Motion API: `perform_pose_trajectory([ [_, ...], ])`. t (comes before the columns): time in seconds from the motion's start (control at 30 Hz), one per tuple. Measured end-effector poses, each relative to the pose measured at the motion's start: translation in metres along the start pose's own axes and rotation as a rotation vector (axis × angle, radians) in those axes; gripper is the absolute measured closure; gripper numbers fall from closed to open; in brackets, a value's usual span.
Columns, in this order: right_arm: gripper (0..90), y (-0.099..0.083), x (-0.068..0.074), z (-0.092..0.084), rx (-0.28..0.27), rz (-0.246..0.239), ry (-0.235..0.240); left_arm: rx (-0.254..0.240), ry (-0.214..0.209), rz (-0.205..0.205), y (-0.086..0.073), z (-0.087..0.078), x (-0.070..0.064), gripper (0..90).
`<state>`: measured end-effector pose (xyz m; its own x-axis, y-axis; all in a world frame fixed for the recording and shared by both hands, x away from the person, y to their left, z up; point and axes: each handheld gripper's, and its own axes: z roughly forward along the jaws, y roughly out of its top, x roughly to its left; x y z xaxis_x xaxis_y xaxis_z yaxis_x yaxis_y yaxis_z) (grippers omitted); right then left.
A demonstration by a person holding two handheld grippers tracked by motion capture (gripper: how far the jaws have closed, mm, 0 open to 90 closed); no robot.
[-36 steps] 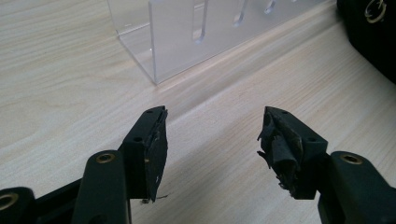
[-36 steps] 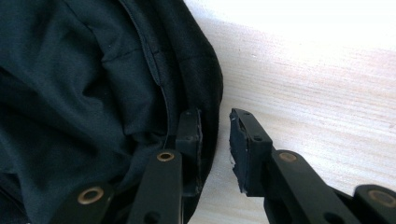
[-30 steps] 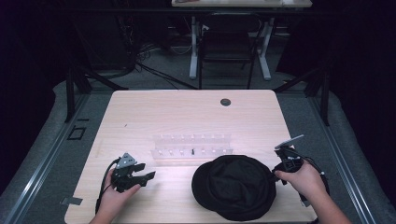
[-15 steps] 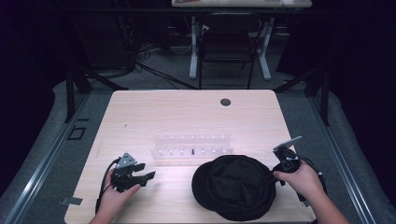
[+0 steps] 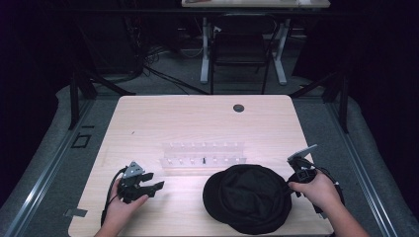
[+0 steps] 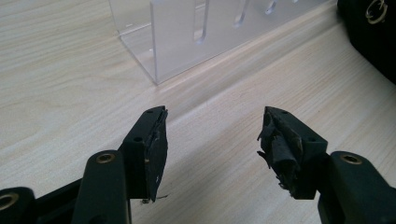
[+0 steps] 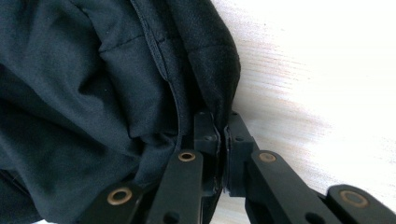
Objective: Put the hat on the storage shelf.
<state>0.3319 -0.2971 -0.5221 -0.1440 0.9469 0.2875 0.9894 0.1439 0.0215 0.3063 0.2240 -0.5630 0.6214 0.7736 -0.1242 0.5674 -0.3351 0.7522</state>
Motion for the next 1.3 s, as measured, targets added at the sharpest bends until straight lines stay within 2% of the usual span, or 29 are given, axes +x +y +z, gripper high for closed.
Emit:
perform_pose_trajectory([
  [0.07,87.1,-0.001,0.002,0.001,-0.025,0.023,0.003,0.0,0.0,0.0,0.0,0.0,0.0,41.2],
  [0.2,87.4,-0.003,0.002,-0.002,-0.019,0.015,-0.007,0.0,0.001,0.0,0.0,0.0,0.0,41.3],
  [0.5,87.7,-0.006,0.005,-0.007,-0.036,0.029,-0.003,0.001,0.0,0.002,0.0,0.0,0.0,41.3],
  [0.57,87.7,-0.006,0.005,-0.011,-0.023,0.015,-0.006,0.002,0.002,0.002,0.0,0.0,0.0,41.3],
  [0.6,87.7,-0.007,0.007,-0.012,-0.049,0.035,0.001,0.001,0.003,0.001,0.0,0.0,0.0,41.3],
  [0.63,87.7,-0.007,0.007,-0.012,-0.049,0.035,0.001,0.002,0.003,0.002,0.0,0.0,0.0,41.3],
  [0.73,87.7,-0.007,0.008,-0.021,-0.033,0.018,-0.007,0.003,0.002,-0.003,0.0,0.0,-0.001,41.3],
  [0.77,87.7,-0.008,0.008,-0.02,-0.073,0.036,0.001,0.003,0.002,-0.002,0.0,0.0,-0.001,41.4],
  [0.87,87.7,-0.008,0.008,-0.026,-0.057,0.028,-0.007,0.002,0.003,0.001,0.0,0.0,0.0,41.4],
  [0.9,87.8,-0.009,0.008,-0.028,-0.045,0.018,-0.023,0.002,0.003,0.001,0.0,0.0,-0.001,41.4],
  [0.97,87.7,-0.01,0.008,-0.031,-0.063,0.028,-0.011,0.003,0.003,0.002,0.0,0.0,-0.001,41.4],
  [1.1,87.8,-0.011,0.009,-0.038,-0.063,0.033,-0.017,0.002,0.003,-0.003,0.0,0.001,-0.001,41.4],
  [1.17,87.7,-0.012,0.009,-0.043,-0.063,0.016,-0.022,0.005,0.003,-0.003,0.0,0.001,0.0,41.3],
  [1.23,87.8,-0.012,0.01,-0.045,-0.08,0.027,-0.017,0.007,0.003,0.001,0.0,0.001,0.0,41.4],
  [1.3,87.8,-0.011,0.011,-0.049,-0.073,0.021,-0.029,0.009,0.002,0.001,0.0,0.001,0.0,41.3],
])
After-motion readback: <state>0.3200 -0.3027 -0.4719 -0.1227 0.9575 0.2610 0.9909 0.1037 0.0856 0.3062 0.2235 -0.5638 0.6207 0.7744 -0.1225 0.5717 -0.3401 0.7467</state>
